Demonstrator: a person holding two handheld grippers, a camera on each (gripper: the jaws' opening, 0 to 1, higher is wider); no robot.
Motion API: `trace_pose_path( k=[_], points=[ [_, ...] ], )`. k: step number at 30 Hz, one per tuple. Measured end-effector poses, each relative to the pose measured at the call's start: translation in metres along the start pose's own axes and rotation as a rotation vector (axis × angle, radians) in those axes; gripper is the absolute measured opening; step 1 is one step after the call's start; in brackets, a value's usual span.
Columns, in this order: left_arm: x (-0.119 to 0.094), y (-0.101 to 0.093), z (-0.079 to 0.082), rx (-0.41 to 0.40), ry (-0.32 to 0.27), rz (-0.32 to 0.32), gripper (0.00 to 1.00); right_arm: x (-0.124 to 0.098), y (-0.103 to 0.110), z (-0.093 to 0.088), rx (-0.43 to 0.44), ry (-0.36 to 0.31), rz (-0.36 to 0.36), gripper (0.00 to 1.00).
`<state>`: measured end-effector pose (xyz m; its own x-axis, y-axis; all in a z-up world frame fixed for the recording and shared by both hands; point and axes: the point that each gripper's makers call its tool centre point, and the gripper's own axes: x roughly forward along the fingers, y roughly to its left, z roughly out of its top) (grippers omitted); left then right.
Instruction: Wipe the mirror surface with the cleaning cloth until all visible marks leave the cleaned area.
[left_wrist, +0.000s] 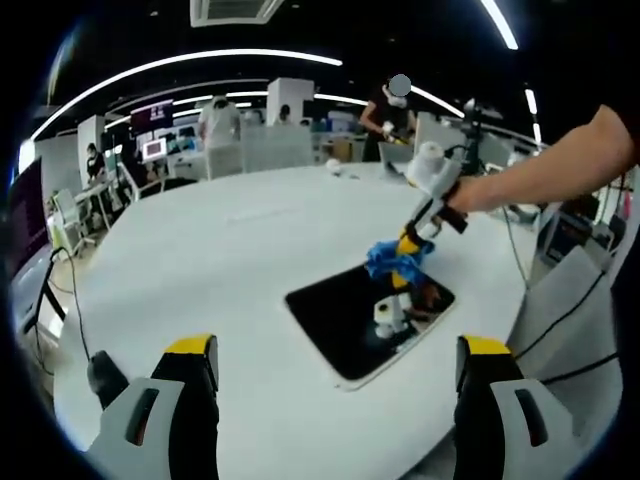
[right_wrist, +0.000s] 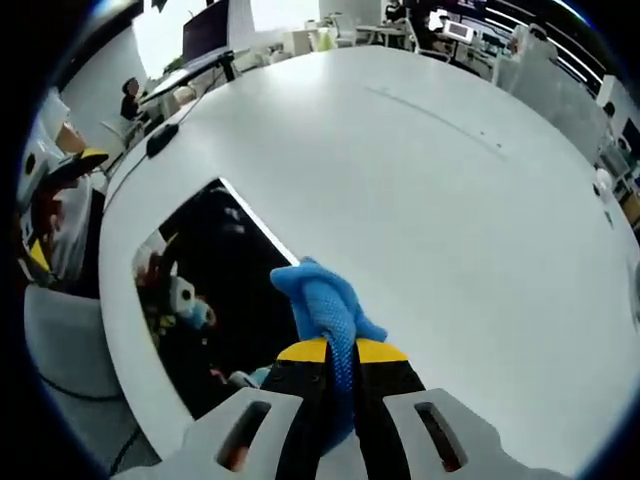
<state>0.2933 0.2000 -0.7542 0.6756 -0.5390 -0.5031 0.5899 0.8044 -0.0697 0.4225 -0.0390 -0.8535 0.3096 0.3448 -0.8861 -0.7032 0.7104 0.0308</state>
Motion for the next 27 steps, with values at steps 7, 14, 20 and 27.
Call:
trace_pose_path(
  k=[7,14,20,27],
  points=[
    [0.0002,0.0003,-0.0014,-0.001,0.002,-0.001,0.99,0.0017,-0.0058,0.003,-0.002,-0.016,-0.014,0.03],
    [-0.0003,0.0008,0.0001,-0.006,-0.002,0.004,0.99,0.0027,-0.0071,0.0035,0.007,-0.01,-0.009,0.03],
    [0.0008,-0.0012,-0.0021,-0.003,0.005,-0.001,0.99,0.003,-0.0069,0.0033,0.007,-0.01,-0.003,0.03],
    [0.0058,0.0044,0.0003,-0.005,0.002,0.001,0.99,0.0028,-0.0068,0.0032,0.002,-0.01,0.004,0.03]
  ],
)
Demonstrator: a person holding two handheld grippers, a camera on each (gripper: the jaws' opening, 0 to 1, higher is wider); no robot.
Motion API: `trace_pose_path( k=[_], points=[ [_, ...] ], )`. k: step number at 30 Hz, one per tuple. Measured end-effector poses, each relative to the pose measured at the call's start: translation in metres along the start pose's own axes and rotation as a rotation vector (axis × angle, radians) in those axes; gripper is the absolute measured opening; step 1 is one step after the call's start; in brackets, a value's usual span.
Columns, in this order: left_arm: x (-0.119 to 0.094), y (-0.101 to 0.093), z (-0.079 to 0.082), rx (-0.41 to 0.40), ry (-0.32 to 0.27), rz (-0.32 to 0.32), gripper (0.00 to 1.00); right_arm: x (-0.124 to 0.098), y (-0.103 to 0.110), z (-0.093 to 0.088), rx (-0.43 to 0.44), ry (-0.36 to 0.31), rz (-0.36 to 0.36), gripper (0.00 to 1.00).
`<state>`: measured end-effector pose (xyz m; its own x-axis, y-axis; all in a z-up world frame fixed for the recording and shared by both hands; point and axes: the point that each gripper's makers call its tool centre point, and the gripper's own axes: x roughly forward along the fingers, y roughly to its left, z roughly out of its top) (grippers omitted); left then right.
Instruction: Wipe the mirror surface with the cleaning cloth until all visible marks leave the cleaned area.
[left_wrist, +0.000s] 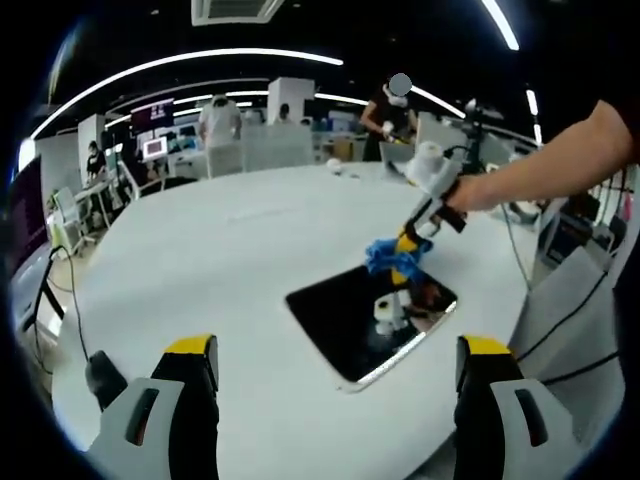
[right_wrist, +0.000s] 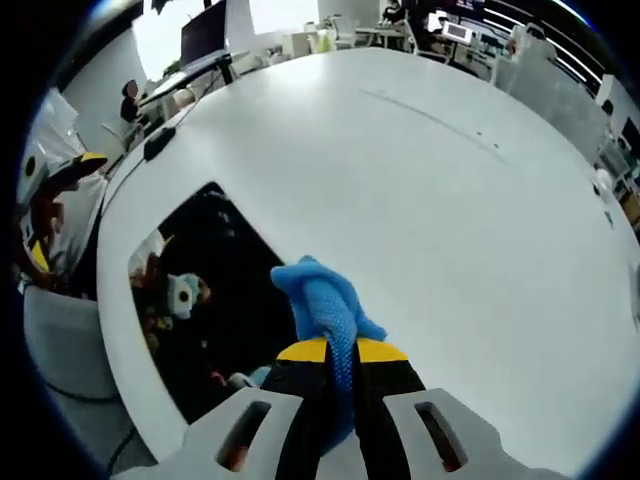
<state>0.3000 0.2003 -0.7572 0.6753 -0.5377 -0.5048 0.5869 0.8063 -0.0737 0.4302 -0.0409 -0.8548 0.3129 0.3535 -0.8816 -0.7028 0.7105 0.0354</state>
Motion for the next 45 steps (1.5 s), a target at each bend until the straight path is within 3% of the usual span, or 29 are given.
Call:
trace_pose_path(
  k=[8,18,26,28,36,45],
  points=[
    [0.004,0.003,0.007,0.026,-0.005,0.003,0.99,0.0,0.001,0.0,-0.01,0.004,-0.042,0.03],
    [0.003,0.002,0.012,0.032,-0.005,-0.001,0.99,0.0,0.0,0.0,0.0,0.005,-0.019,0.03],
    [0.006,-0.002,0.005,0.037,0.012,-0.019,0.99,0.0,0.001,0.0,-0.014,-0.011,-0.048,0.03],
    [0.006,-0.002,0.008,0.037,0.005,-0.019,0.99,-0.006,0.002,0.01,0.107,-0.063,-0.035,0.03],
    [0.001,0.008,0.007,0.068,0.016,0.018,1.0,-0.027,0.001,0.042,0.08,-0.118,-0.031,0.03],
    [-0.007,0.015,0.015,0.027,-0.011,0.034,1.0,-0.053,-0.01,0.054,0.047,-0.121,-0.068,0.03]
  ],
)
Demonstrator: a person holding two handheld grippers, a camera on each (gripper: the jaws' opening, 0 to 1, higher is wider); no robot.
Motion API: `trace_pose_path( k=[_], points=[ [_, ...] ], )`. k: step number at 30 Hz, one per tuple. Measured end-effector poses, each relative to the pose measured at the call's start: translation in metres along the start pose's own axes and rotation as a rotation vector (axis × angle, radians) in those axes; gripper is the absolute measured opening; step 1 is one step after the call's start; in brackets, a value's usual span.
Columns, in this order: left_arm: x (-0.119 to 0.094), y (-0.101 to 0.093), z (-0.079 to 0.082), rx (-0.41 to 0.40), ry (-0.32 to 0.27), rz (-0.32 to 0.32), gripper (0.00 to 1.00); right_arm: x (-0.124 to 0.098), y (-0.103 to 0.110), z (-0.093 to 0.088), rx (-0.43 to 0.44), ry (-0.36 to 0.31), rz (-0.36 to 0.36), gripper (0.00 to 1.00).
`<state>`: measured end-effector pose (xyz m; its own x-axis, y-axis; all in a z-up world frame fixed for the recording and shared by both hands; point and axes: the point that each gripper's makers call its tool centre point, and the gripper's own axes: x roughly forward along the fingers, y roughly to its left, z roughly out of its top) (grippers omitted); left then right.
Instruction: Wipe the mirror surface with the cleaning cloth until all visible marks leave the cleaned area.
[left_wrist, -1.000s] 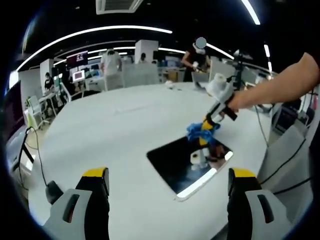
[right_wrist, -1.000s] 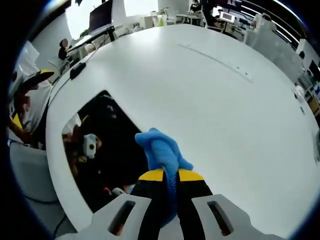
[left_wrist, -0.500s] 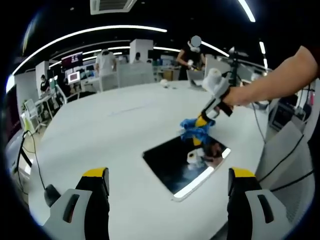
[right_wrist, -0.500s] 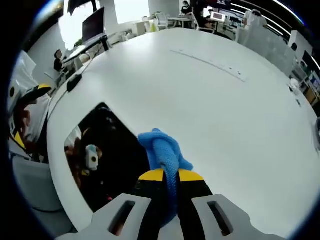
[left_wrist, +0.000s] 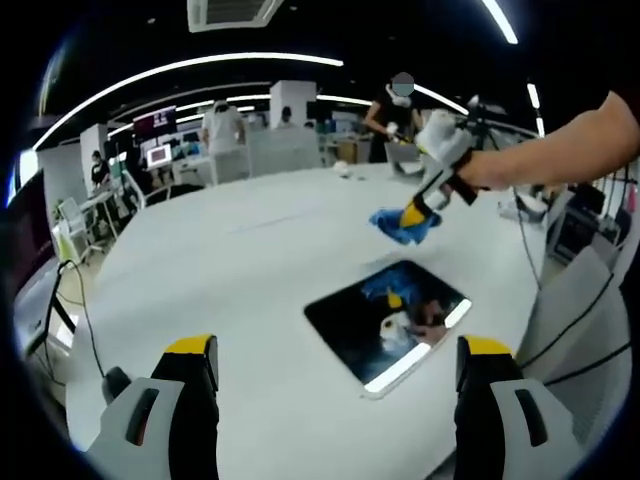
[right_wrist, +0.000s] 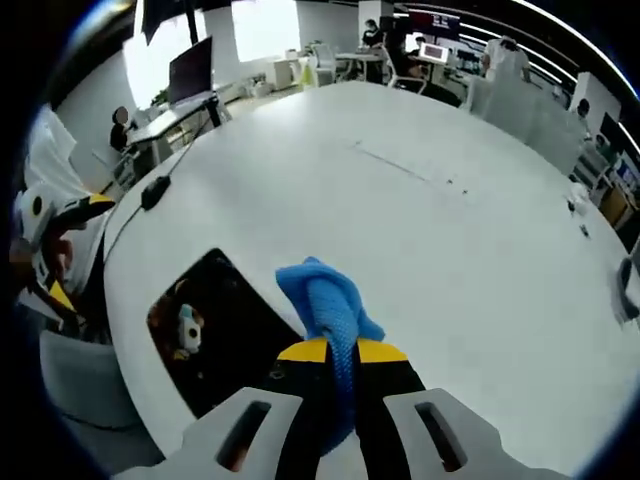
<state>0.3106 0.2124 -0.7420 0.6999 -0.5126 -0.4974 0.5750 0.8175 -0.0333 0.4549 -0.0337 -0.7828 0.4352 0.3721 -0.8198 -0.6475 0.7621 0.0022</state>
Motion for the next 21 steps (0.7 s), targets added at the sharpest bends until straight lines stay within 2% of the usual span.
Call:
trace_pose_path(
  k=[6,17,21],
  points=[
    [-0.004,-0.004,-0.006,0.034,0.024,-0.012,0.99,-0.013,-0.005,-0.002,-0.007,0.013,0.001,0.03],
    [-0.006,-0.005,0.004,-0.009,-0.008,-0.006,0.99,-0.027,-0.02,-0.019,-0.006,0.037,-0.013,0.03],
    [-0.006,-0.011,0.006,-0.006,-0.008,-0.007,0.99,-0.033,-0.024,-0.032,-0.011,0.065,-0.017,0.03]
  ],
)
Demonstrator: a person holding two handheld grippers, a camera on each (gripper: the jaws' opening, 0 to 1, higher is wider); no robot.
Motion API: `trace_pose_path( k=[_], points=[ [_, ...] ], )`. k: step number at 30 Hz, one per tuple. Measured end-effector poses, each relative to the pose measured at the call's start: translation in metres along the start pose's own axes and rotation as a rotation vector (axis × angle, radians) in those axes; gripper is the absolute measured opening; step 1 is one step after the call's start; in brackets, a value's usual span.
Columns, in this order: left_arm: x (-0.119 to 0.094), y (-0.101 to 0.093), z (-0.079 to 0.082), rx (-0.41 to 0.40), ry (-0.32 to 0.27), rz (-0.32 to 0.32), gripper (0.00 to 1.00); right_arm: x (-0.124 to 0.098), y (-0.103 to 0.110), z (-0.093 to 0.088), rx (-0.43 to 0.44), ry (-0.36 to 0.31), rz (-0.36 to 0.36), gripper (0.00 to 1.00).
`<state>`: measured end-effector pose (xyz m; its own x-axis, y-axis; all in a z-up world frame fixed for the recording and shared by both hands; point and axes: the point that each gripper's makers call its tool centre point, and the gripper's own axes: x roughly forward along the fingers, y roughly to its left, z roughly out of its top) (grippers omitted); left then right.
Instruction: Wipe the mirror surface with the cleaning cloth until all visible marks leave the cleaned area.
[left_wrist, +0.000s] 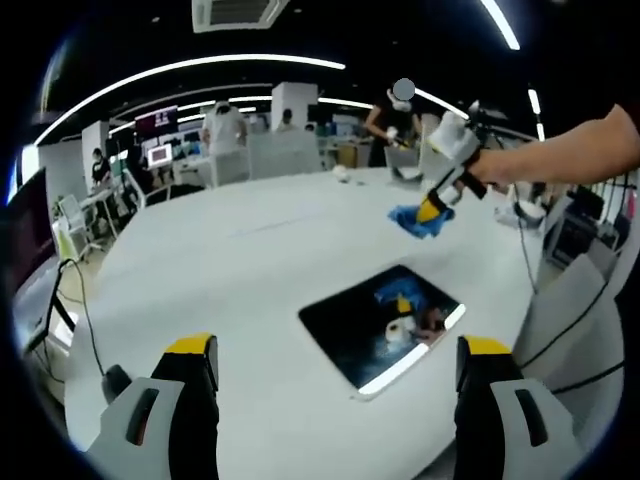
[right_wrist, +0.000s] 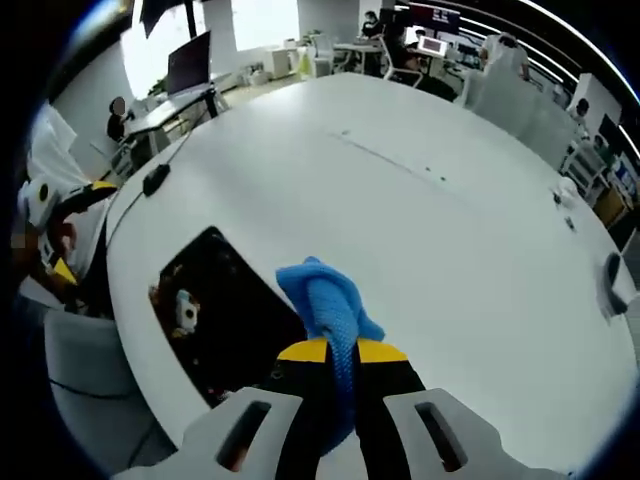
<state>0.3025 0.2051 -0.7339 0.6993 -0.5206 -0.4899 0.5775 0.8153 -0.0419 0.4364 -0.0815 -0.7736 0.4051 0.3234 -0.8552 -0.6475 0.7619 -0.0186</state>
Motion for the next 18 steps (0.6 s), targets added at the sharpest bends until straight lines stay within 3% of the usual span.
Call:
trace_pose_path(
  k=[7,11,18],
  points=[
    [-0.005,-0.002,-0.003,-0.026,-0.009,-0.01,0.99,-0.007,-0.011,-0.026,0.007,0.029,-0.026,0.03],
    [-0.009,-0.003,-0.007,-0.001,0.007,-0.018,0.99,-0.009,-0.015,-0.04,-0.001,0.051,-0.039,0.03],
    [-0.007,-0.002,-0.005,-0.031,-0.009,-0.012,0.99,-0.01,-0.023,-0.051,0.007,0.068,-0.054,0.03]
  ],
)
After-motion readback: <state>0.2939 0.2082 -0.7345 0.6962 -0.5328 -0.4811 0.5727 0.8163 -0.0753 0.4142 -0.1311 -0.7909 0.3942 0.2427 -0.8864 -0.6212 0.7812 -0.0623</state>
